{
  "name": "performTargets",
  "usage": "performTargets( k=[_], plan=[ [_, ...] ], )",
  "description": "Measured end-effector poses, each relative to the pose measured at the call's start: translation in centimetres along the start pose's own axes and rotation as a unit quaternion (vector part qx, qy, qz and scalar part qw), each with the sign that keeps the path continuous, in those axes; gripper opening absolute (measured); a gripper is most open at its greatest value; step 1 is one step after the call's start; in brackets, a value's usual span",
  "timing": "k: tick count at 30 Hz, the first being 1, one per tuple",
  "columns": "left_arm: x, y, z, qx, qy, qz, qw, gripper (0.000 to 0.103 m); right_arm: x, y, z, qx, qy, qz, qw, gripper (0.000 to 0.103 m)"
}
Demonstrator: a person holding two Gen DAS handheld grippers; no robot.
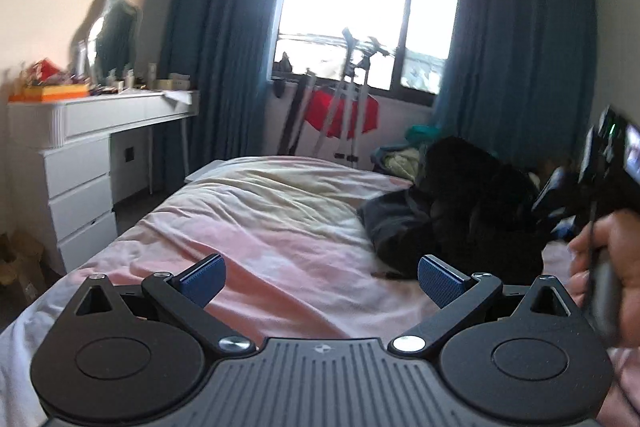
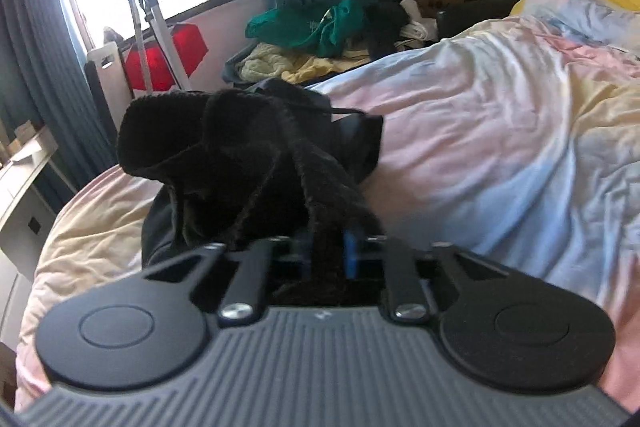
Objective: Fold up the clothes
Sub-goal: 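Grasp the ribbed waistband of the black sweatpants with the right gripper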
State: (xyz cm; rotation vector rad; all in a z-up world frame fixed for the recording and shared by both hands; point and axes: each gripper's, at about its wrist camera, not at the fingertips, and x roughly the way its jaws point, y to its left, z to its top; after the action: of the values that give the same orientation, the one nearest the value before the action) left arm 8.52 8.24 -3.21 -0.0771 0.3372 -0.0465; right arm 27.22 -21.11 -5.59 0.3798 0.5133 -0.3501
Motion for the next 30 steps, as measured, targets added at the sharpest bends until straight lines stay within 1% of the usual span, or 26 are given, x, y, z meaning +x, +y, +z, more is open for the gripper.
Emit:
performTargets(
  k=[3, 5, 10, 13, 16, 19, 21, 22, 23, 24, 26, 28, 29, 30],
  plan=[
    [0.2, -1.2, -0.8, 0.030, -0.001, 0.000, 0.9996, 0.103, -3.1, -1.8, -0.2, -0.016, -0.019, 0.026, 0.999, 0.012],
    [0.4, -1.9, -1.3, 0.043, -0.013, -0.006, 0.9990, 0.103, -5.6, -2.9, -0.2, -0.033, -0.035, 0.046, 0.998, 0.011],
    [1.0, -3.7, -2.6, 0.078, -0.028, 0.001, 0.9965, 0.103, -13.1, -5.5, 0.7, -0.084, -0.092, 0.105, 0.987, 0.011],
    [0.9, -4.2, -3.2, 0.084, -0.029, -0.003, 0.9960, 0.103, -16.9, -7.5, 1.1, -0.090, -0.122, 0.137, 0.979, 0.011],
    [0.1, -4.5, -3.3, 0.080, -0.031, -0.011, 0.9962, 0.103, -18.8, -9.8, 0.2, -0.086, -0.131, 0.148, 0.976, 0.011],
    [-0.6, -5.0, -3.7, 0.085, -0.023, -0.009, 0.9960, 0.103, -16.9, -12.1, -2.7, -0.082, -0.082, 0.131, 0.985, 0.012],
    [-0.6, -5.4, -4.2, 0.095, -0.014, -0.007, 0.9954, 0.103, -14.3, -13.9, -5.4, -0.071, -0.030, 0.102, 0.992, 0.012],
    [-0.7, -5.6, -4.4, 0.099, -0.011, -0.007, 0.9950, 0.103, -13.2, -14.8, -6.1, -0.046, 0.002, 0.090, 0.995, 0.012],
    [-0.7, -5.9, -4.7, 0.104, -0.007, -0.007, 0.9946, 0.103, -12.4, -15.6, -6.4, -0.015, 0.030, 0.089, 0.995, 0.013],
    [-0.6, -6.1, -4.9, 0.109, -0.004, -0.006, 0.9940, 0.103, -11.9, -16.2, -6.4, 0.003, 0.042, 0.091, 0.995, 0.015],
    [-0.4, -7.0, -5.3, 0.125, -0.003, -0.005, 0.9922, 0.103, -11.7, -16.3, -5.9, 0.005, 0.038, 0.082, 0.996, 0.017],
    [0.0, -7.8, -5.7, 0.145, -0.004, 0.000, 0.9894, 0.103, -12.0, -16.2, -5.9, -0.004, 0.026, 0.070, 0.997, 0.025],
    [0.2, -8.1, -5.9, 0.152, -0.003, 0.003, 0.9883, 0.103, -12.0, -16.5, -6.3, -0.004, 0.024, 0.066, 0.997, 0.037],
    [0.4, -8.3, -6.1, 0.157, -0.002, 0.005, 0.9876, 0.103, -11.7, -16.6, -6.7, 0.000, 0.034, 0.064, 0.997, 0.048]
  ],
)
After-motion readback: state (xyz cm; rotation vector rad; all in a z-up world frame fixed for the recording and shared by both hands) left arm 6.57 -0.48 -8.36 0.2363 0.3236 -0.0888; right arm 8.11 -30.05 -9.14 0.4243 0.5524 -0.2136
